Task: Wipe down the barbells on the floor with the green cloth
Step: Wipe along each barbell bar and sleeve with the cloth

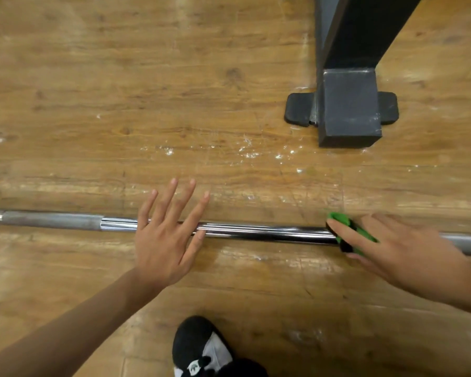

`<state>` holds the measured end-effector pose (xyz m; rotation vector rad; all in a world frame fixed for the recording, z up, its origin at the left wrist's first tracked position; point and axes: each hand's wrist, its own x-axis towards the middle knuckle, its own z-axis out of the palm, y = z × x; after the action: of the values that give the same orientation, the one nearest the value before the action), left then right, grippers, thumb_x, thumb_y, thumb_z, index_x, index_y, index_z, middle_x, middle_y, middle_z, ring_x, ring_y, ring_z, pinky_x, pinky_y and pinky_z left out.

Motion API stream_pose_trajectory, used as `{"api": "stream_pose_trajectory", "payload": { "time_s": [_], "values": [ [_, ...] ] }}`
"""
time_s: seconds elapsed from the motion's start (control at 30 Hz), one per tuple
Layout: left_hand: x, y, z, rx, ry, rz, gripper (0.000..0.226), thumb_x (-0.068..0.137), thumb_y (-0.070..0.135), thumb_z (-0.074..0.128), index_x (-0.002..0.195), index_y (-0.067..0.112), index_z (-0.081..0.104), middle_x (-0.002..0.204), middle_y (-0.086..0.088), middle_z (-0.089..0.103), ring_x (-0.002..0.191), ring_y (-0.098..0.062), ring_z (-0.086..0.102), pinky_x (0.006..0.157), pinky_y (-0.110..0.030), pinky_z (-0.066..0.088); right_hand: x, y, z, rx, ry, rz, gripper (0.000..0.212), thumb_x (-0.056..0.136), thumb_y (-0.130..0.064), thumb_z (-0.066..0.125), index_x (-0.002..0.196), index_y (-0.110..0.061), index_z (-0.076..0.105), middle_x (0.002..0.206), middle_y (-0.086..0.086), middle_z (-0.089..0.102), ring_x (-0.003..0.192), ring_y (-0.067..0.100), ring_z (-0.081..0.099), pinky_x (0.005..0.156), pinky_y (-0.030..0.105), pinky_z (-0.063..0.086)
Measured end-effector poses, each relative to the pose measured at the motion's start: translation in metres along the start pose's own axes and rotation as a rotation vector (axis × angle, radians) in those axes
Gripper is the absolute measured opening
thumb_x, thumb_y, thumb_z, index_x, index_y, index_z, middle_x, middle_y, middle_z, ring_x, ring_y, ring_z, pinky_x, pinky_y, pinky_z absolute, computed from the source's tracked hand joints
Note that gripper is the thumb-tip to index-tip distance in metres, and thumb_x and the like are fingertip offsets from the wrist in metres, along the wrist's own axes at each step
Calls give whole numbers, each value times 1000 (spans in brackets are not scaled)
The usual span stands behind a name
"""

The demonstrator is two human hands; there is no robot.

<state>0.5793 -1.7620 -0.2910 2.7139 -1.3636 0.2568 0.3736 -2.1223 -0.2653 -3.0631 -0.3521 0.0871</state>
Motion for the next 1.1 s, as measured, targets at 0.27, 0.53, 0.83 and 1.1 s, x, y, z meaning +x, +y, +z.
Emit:
{"api": "stream_pose_trajectory", "payload": {
  "time_s": [0.27, 0.53, 0.83, 1.1],
  "values": [
    [-20, 13, -2, 10, 23, -36, 58, 111, 43, 21, 157, 17, 46, 165, -13, 40, 155, -35, 33, 121, -59, 26, 122, -146, 20, 40, 120, -26, 63, 86, -23, 74, 144, -12, 54, 110, 17, 65, 80, 31, 67, 55, 39, 56],
    [-25, 16, 6, -19, 86, -53, 59, 108, 42, 23, 155, 15, 49, 163, -12, 43, 153, -35, 36, 118, -61, 29, 36, -64, 6, 55, 79, -63, 65, 99, -31, 63, 155, -10, 38, 108, 14, 65, 83, 30, 67, 57, 39, 58],
    [-11, 7, 6, 13, 72, -31, 59, 106, 40, 27, 154, 15, 51, 160, -11, 48, 153, -35, 36, 117, -59, 32, 66, -90, 22, -1, 96, -61, 65, 107, -30, 53, 160, -4, 25, 125, 25, 59, 100, 40, 61, 84, 52, 58],
    [18, -4, 14, 2, 84, -50, 58, 106, 40, 31, 155, 16, 51, 159, -10, 49, 154, -33, 35, 121, -56, 30, 57, -43, 14, -5, 106, -5, 58, 107, -34, 48, 157, -9, 31, 120, 17, 62, 99, 36, 62, 88, 50, 55]
  ]
}}
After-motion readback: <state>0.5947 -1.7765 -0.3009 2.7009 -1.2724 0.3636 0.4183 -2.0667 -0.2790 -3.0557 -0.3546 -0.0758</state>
